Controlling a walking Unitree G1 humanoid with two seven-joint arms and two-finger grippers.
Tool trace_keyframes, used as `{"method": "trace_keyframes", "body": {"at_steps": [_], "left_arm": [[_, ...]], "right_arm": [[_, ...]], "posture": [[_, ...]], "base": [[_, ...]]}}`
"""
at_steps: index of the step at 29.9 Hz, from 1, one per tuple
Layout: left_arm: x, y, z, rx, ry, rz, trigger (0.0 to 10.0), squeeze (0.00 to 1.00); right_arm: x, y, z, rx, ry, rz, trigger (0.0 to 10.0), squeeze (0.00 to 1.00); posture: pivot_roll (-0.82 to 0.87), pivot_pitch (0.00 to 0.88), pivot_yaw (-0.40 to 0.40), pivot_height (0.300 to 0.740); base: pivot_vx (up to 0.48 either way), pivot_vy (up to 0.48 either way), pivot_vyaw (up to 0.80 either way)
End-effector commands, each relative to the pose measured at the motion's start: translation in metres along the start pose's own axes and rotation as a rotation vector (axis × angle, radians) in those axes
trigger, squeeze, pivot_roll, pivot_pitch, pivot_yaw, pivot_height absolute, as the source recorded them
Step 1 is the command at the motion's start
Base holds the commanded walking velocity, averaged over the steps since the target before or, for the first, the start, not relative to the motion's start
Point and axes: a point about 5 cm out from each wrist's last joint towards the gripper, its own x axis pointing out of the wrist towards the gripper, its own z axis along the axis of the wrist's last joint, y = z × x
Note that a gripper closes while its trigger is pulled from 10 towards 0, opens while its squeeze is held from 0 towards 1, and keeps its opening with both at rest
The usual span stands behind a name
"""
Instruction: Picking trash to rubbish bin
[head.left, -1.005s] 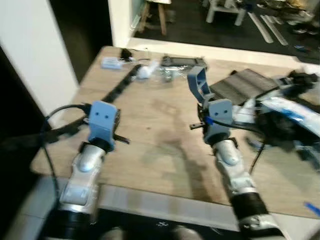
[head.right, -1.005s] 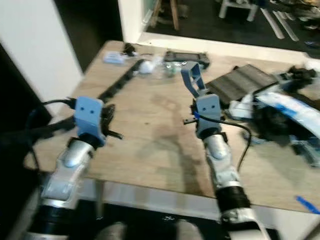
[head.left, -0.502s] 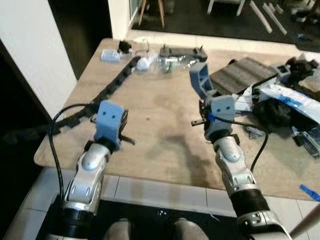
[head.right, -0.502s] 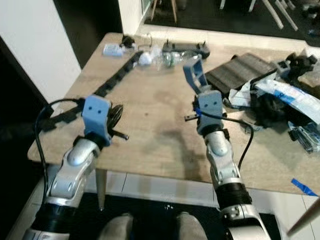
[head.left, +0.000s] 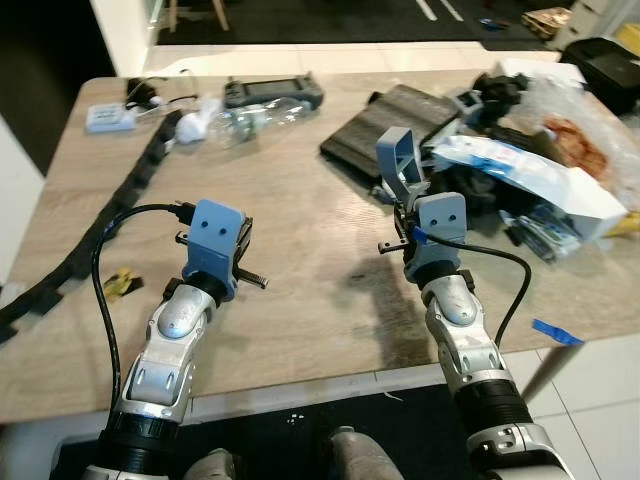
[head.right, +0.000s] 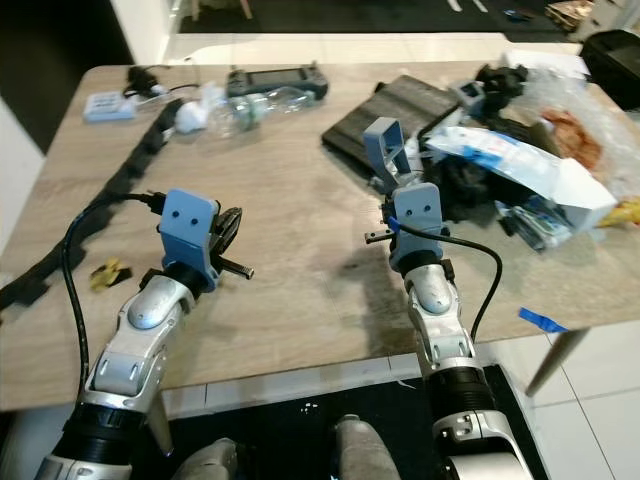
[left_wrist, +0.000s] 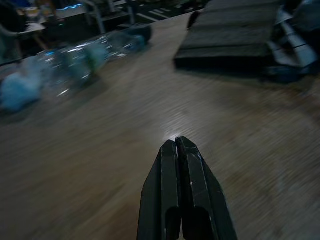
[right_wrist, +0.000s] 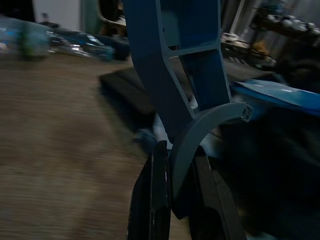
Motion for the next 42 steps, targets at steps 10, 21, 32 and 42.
{"method": "trace_keyframes", "body": {"at_steps": [10, 21, 32, 42], "left_arm": [[0.001, 0.022, 0.006, -0.094, -0.051, 0.157, 10.0, 0.0], [0.003, 0.033, 0.018, -0.097, -0.113, 0.166, 10.0, 0.0], [0.005, 0.033, 0.023, -0.099, -0.135, 0.158, 10.0, 0.0], [0.005, 0.033, 0.023, -0.093, -0.131, 0.153, 10.0, 0.0]], "right_arm": [[0.005, -0.005, 0.014, 0.004, -0.047, -0.003, 10.0, 0.0], [0.014, -0.006, 0.031, 0.0, -0.108, 0.012, 10.0, 0.0], [0.016, -0.005, 0.035, -0.005, -0.114, 0.031, 10.0, 0.0], [0.016, -0.003, 0.035, -0.007, -0.106, 0.039, 10.0, 0.0]], "posture": [[0.04, 0.073, -0.049, 0.74], [0.04, 0.059, -0.052, 0.74], [0.04, 0.054, -0.057, 0.74], [0.04, 0.058, -0.059, 0.74]], "base": [[0.0, 0.0, -0.64], [0.0, 0.0, -0.65], [0.0, 0.0, -0.67], [0.0, 0.0, -0.72]]}}
